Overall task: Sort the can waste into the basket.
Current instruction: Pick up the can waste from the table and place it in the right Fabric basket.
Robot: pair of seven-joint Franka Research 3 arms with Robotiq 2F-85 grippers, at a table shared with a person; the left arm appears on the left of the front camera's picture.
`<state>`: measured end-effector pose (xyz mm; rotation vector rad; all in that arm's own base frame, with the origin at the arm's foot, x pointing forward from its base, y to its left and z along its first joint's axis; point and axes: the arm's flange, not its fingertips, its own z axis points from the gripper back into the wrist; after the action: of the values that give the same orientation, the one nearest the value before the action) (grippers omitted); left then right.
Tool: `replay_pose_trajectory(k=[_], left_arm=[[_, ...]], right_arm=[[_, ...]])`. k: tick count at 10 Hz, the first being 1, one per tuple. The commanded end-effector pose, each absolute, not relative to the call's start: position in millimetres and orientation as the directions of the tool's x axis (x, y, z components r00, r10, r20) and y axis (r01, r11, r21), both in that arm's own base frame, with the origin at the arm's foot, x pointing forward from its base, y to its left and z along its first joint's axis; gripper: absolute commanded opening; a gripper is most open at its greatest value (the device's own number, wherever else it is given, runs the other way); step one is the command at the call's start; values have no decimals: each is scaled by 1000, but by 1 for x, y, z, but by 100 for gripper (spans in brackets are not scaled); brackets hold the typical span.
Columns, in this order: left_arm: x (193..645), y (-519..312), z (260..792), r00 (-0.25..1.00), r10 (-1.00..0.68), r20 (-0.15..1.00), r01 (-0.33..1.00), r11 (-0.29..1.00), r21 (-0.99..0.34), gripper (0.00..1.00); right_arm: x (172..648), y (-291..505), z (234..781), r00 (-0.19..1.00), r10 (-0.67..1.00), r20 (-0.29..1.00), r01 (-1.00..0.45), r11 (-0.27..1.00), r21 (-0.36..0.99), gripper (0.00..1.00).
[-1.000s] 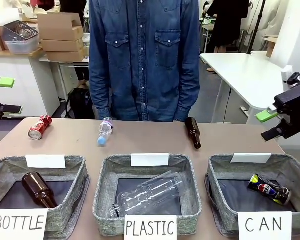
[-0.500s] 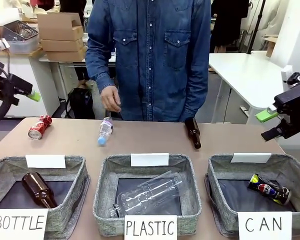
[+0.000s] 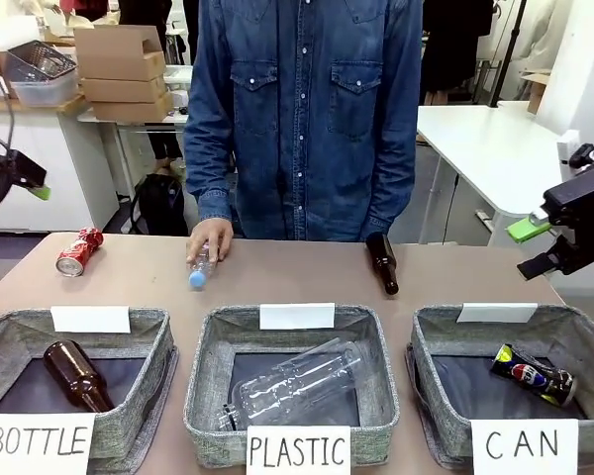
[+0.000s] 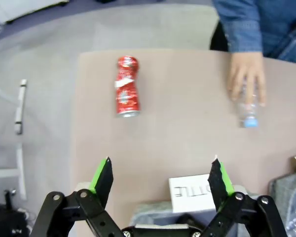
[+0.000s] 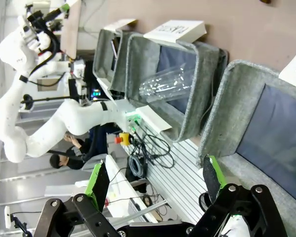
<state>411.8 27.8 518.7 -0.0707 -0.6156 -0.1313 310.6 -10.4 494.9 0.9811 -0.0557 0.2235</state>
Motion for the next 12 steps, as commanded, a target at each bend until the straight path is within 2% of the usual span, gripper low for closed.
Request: replay_pose_trajectory(k=[1,2,5,6,7,8,12], left_arm=[[409,42,523,808,-80,584,95,995,4,100],[435,50,521,852,-123,508,128,991,26,100],[560,84,481,894,-301,332,308,951,33,100],[592,91,461,916,-303,263,304,952,37,100],[619,99,441,932,-313,186,324,945,-36,100],[642,104,418,947,-296,128,303,952,-42,100],[684,108,365,953,-283,106,300,931,-208,100]], right_arm=[[310,-13,497,972,174,157,-227,535,814,100],[310,-13,497,972,174,157,-227,535,814,100],[310,-13,497,972,174,157,-227,535,814,100],[310,-13,497,972,174,157,-227,535,814,100],[310,-13,497,972,174,157,-227,535,814,100],[310,-13,497,972,174,157,-227,535,814,100],[310,-13,497,972,174,157,-227,535,814,100]])
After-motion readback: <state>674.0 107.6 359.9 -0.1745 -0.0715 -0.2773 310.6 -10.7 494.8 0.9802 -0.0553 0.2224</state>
